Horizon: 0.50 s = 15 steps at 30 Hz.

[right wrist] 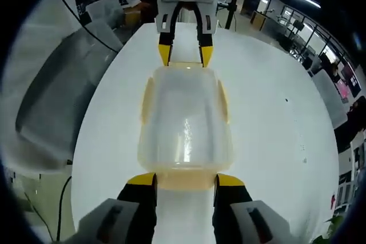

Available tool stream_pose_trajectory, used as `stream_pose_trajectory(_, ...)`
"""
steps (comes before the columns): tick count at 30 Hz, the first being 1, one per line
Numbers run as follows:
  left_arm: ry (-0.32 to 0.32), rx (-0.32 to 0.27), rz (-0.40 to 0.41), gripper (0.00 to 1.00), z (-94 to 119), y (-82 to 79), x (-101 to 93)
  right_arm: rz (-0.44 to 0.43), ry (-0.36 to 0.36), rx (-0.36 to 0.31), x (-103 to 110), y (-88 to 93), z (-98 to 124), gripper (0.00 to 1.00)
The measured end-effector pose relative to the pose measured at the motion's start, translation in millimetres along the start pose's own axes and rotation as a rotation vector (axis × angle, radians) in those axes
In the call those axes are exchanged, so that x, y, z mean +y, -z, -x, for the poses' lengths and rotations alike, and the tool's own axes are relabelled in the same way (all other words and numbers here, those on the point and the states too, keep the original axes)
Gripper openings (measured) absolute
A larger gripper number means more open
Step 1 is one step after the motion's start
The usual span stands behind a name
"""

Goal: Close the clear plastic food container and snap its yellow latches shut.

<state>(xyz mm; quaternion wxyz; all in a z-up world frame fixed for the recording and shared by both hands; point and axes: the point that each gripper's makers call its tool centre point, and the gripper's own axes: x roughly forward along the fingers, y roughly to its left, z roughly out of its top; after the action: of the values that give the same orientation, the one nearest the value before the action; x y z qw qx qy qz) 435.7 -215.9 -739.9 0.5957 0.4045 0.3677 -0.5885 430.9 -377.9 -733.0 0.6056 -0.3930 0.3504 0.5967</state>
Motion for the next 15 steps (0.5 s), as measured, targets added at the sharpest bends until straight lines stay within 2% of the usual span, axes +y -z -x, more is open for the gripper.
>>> stream_pose_trajectory(15,0.006,-0.018,0.006,0.37,-1.1,0.0,0.7,-0.013,-0.01,0.014,1.1,4.8,-9.2,0.36)
